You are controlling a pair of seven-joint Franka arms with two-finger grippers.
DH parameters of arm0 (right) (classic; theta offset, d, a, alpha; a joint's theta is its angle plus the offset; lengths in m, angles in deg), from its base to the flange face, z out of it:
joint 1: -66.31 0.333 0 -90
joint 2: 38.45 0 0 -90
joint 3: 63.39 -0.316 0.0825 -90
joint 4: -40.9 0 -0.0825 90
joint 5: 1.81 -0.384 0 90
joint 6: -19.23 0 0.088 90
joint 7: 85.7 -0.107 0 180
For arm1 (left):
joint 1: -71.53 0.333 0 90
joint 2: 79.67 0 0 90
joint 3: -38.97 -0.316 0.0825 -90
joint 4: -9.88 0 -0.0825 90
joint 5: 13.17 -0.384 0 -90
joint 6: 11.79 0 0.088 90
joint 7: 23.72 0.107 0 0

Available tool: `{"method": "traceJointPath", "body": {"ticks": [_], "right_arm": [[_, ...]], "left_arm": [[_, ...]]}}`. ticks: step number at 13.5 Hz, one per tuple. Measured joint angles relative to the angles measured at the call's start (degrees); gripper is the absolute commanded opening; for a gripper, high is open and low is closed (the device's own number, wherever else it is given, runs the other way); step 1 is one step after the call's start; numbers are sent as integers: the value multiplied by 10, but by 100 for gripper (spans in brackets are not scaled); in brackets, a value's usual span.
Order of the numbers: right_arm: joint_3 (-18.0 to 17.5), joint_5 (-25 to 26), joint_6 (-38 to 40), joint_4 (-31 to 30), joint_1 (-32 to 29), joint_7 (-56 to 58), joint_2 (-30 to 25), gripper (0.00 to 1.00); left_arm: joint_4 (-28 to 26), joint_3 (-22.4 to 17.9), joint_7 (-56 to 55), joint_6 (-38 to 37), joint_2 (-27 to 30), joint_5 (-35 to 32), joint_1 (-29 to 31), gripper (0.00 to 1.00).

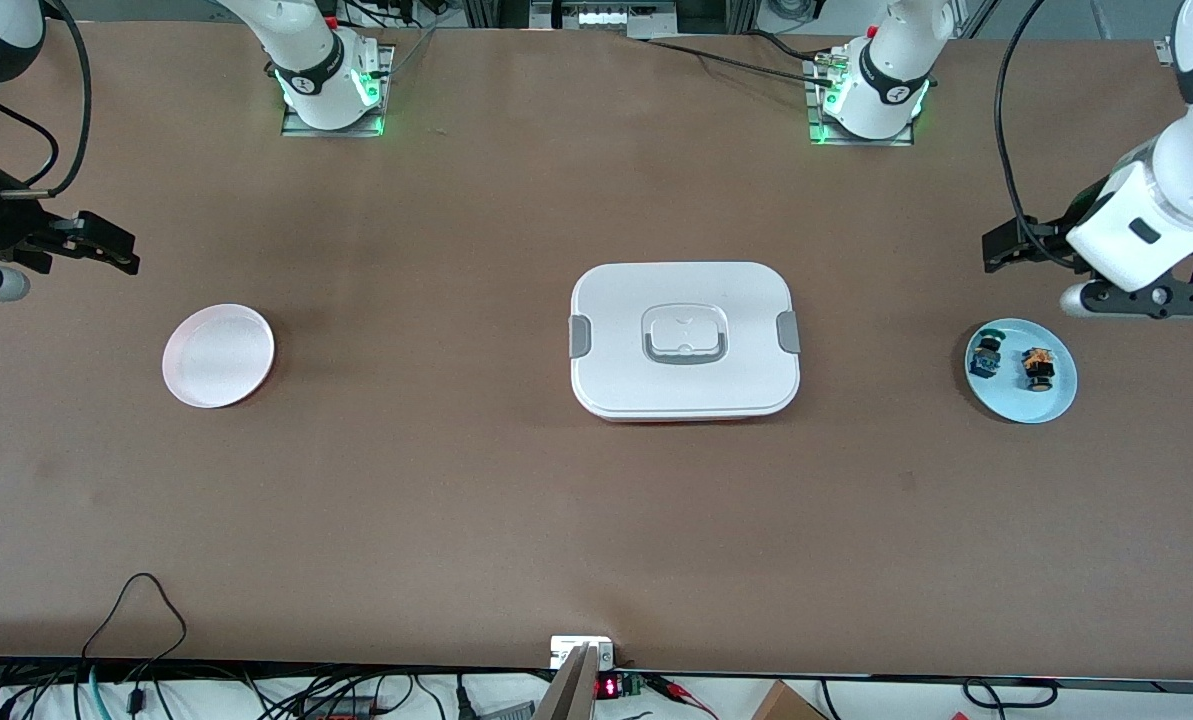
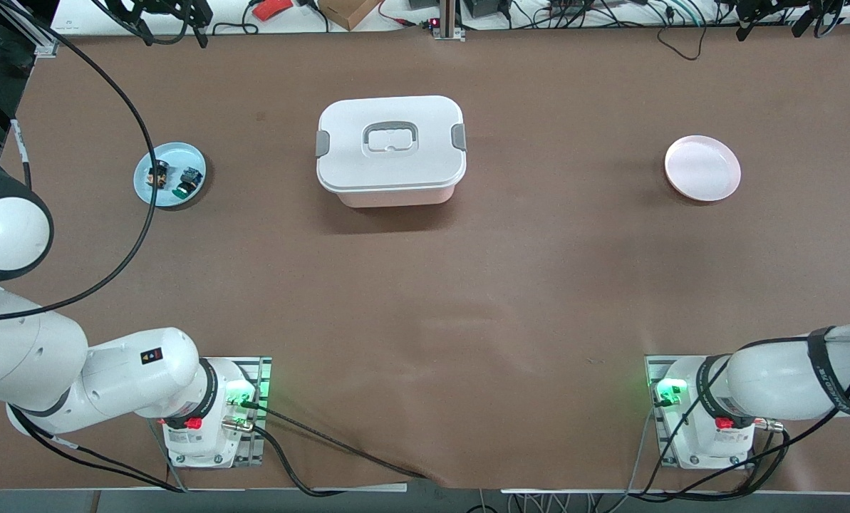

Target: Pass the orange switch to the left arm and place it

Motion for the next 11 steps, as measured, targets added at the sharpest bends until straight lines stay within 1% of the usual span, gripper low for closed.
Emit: {"method": "traceJointPath", "body": {"ticks": [1, 2, 3, 4, 5, 8, 11], "right_arm": [[0, 0, 0, 3, 0, -1, 0, 100], [0, 0, 0, 4, 0, -1, 0, 100], [1, 0, 1, 4, 0, 0, 0, 100], [2, 0, 1, 4, 0, 0, 0, 100], [2, 0, 1, 5, 0, 0, 0, 100], [3, 0, 1, 9, 0, 0, 0, 100], [3, 0, 7, 18, 0, 1, 0, 100]], "left_arm": [[-2, -59, 1, -5, 8, 13, -47, 100], [-7, -106, 2, -8, 15, 21, -84, 100], [-16, -141, 2, -8, 21, 28, -111, 100], [-28, -162, 2, -6, 28, 34, -127, 100], [-43, -171, 2, 2, 35, 36, -133, 100], [-92, -175, 2, 34, 55, 37, -137, 100], [-98, -175, 2, 37, 60, 37, -139, 100]]}}
